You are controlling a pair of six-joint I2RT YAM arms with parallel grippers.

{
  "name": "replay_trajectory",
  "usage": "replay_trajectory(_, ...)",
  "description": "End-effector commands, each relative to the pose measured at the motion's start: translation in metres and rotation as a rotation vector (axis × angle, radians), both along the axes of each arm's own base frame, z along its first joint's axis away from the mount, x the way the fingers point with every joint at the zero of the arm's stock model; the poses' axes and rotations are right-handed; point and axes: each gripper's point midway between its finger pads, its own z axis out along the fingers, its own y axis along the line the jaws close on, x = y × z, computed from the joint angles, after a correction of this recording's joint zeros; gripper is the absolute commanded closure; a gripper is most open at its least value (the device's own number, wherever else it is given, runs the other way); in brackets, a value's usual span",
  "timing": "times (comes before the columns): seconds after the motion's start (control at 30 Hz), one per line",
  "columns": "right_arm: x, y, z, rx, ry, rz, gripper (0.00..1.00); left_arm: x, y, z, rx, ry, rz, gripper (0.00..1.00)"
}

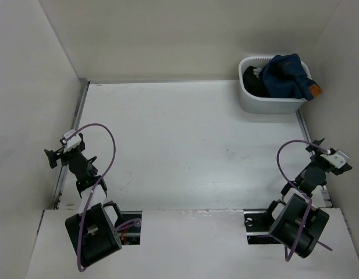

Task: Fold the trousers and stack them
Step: Grab the trousers from the pile

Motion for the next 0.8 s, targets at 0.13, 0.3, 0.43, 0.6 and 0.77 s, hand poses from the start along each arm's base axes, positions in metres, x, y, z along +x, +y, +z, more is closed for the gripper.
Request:
replay_trajectory(0.13, -0.010, 0.009, 0.028, -0.080, -0.120, 0.012, 0.00, -0.002, -0.004, 0.017, 0.030, -0.071, -0.014, 0.17)
replay_trajectory(0.3, 0.009, 0.036, 0.055, -0.222, -0.032, 0.122, 0.00, -0.001, -0.002, 0.016, 0.025, -0.070, -0.012, 0.18)
replay_trajectory(0.43, 0.079, 0.157, 0.099, -0.625, 0.240, 0.532, 0.00, -0.003, 0.002, 0.015, 0.021, -0.069, -0.001, 0.18)
replay_trajectory(0.6, 0.142, 0.206, 0.142, -0.584, 0.386, 0.555, 0.00, -0.003, 0.007, 0.013, 0.014, -0.062, 0.010, 0.18)
replay_trajectory(0.77, 0.179, 0.209, 0.228, -0.314, 0.226, 0.436, 0.00, -0.005, 0.010, 0.013, 0.006, -0.071, 0.016, 0.18)
